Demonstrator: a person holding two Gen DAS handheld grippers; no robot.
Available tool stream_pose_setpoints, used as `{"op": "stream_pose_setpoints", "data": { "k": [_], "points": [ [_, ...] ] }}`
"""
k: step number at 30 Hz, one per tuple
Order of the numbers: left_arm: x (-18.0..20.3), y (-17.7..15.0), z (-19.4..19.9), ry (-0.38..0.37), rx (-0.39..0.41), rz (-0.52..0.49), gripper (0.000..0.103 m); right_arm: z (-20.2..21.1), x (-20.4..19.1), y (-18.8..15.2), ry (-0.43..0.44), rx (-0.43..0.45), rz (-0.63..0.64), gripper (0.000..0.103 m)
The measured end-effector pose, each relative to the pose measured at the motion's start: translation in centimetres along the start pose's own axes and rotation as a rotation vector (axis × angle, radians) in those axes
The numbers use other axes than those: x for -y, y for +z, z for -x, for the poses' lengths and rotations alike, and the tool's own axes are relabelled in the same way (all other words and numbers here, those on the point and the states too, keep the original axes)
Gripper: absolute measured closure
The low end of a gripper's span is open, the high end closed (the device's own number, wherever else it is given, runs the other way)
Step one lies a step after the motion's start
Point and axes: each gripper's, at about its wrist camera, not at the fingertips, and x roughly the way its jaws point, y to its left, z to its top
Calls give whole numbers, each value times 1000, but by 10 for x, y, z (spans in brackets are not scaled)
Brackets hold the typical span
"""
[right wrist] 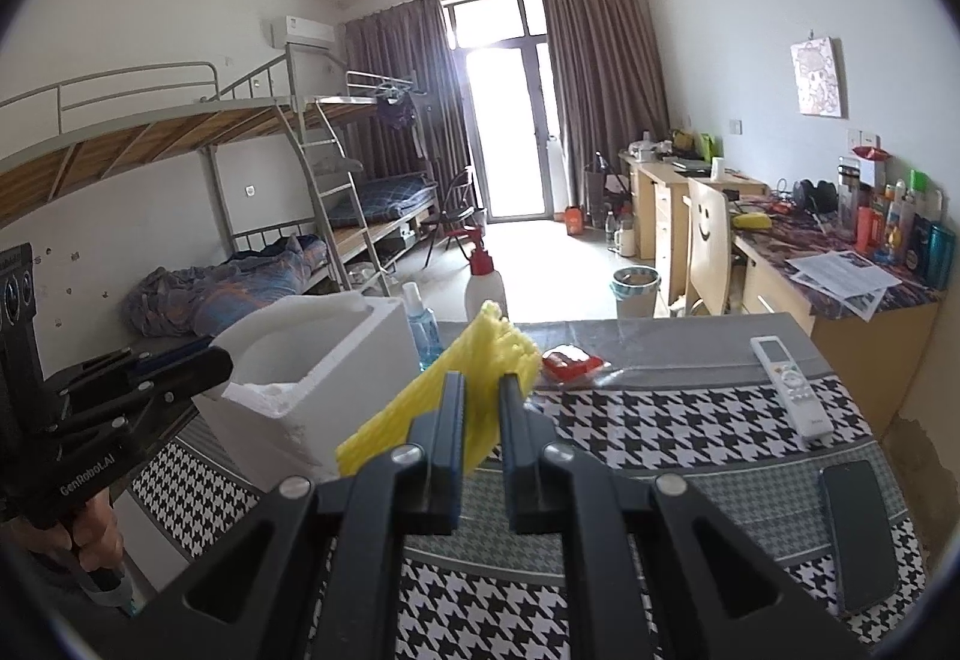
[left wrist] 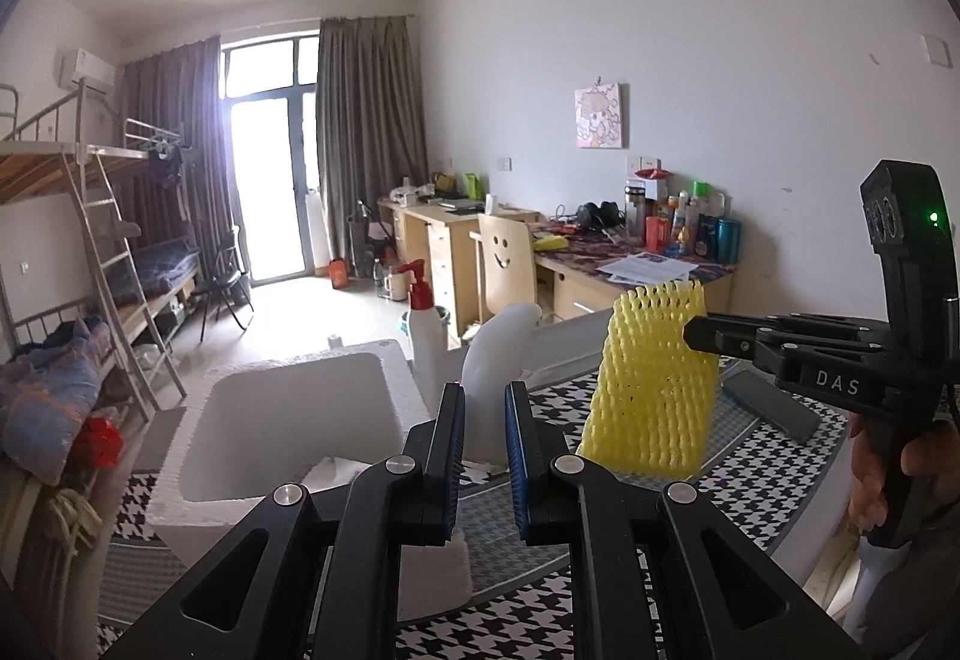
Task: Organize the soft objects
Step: 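Carry the white sponge and yellow net with both tools over the foam box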
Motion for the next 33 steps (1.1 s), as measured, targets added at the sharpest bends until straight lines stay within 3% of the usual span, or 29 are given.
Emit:
{"op": "stream_pose_setpoints", "data": {
  "k": [33],
  "points": [
    [-52,1,9,150,18,68,88,-45,-34,22,125,-6,35,90]
  ]
}}
